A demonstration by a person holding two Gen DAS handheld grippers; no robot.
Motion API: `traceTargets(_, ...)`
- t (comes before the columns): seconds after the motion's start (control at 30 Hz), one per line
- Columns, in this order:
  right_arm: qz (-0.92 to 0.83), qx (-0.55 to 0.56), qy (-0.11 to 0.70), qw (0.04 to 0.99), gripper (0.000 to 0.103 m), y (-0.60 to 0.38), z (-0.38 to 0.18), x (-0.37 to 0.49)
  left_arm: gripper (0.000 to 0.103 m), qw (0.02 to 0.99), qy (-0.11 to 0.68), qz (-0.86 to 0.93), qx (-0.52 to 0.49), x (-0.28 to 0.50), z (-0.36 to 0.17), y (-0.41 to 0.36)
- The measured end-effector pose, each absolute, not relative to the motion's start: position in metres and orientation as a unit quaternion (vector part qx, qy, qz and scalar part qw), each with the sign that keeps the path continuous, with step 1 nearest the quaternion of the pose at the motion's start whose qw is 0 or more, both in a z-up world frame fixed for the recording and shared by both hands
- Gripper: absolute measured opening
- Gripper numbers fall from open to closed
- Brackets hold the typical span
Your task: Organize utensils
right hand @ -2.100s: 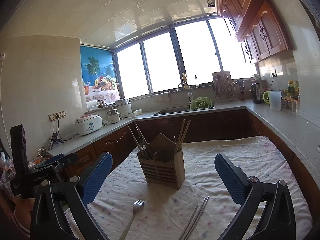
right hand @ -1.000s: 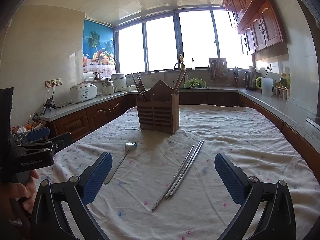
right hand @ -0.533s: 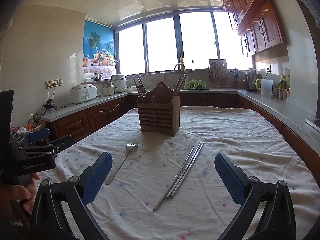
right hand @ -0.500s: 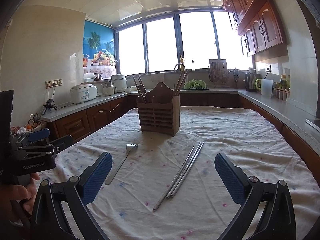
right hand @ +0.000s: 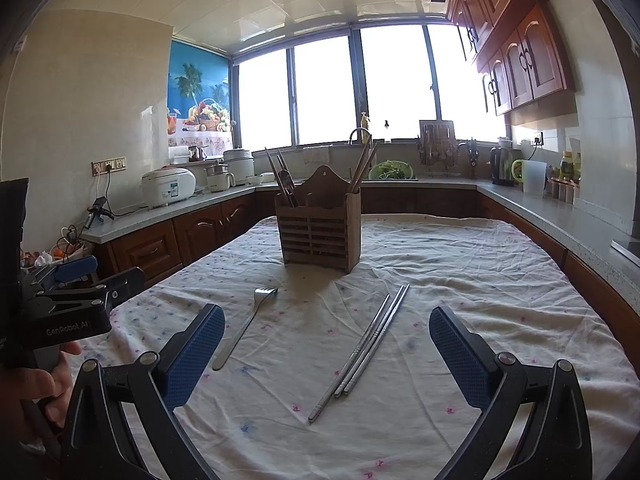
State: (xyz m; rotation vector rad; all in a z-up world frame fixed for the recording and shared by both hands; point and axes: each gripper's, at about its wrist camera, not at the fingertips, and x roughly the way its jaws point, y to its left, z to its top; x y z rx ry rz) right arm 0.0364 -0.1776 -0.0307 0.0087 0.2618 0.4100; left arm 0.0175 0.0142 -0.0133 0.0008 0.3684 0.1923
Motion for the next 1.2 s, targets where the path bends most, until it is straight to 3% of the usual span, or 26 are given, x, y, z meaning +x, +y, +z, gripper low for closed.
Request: traceTargets(1.2,0.212,0.001,0.112,0.971,0.103,-0.1727,-0.0209,0.0313,0.103,0.979,0.180,0.094,0.000,0.0166,-0.0132,0.0152)
